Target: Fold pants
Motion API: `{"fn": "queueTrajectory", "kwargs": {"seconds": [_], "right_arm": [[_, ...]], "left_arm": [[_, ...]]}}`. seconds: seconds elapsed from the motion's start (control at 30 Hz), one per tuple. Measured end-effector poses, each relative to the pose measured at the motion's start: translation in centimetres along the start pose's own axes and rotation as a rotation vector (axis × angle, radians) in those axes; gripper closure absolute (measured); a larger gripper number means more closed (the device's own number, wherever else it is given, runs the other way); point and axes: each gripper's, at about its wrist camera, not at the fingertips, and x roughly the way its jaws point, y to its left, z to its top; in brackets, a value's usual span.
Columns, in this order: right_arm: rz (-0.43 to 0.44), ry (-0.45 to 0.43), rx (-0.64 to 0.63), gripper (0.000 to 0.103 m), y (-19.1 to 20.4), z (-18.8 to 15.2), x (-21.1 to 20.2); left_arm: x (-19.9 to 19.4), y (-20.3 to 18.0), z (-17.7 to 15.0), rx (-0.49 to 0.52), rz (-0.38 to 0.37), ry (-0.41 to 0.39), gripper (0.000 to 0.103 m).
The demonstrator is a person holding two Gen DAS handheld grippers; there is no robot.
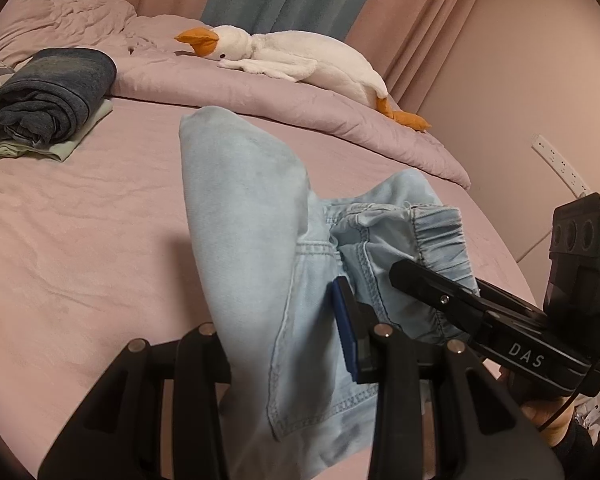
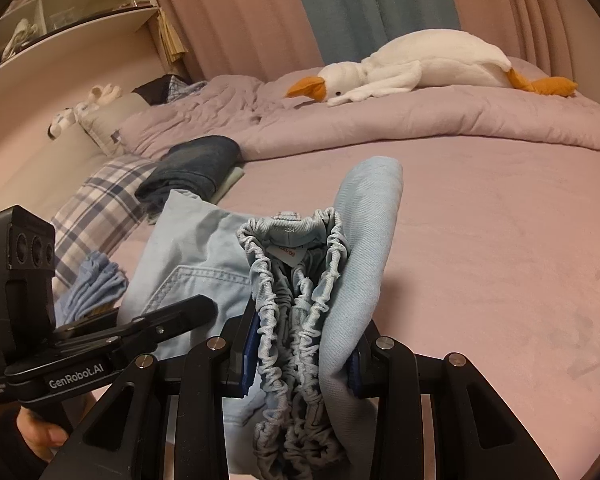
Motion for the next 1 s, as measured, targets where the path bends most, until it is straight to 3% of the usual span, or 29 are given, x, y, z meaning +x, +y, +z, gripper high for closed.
{"fn": "queueTrajectory", "kwargs": {"seconds": [1.0], "right_arm": [[0.037, -0.001, 0.017, 0.066, 0.4, 2.7, 4.3]], "left_arm": [[3.5, 3.7, 3.2, 0.015, 0.043, 0.008, 0.068]]}}
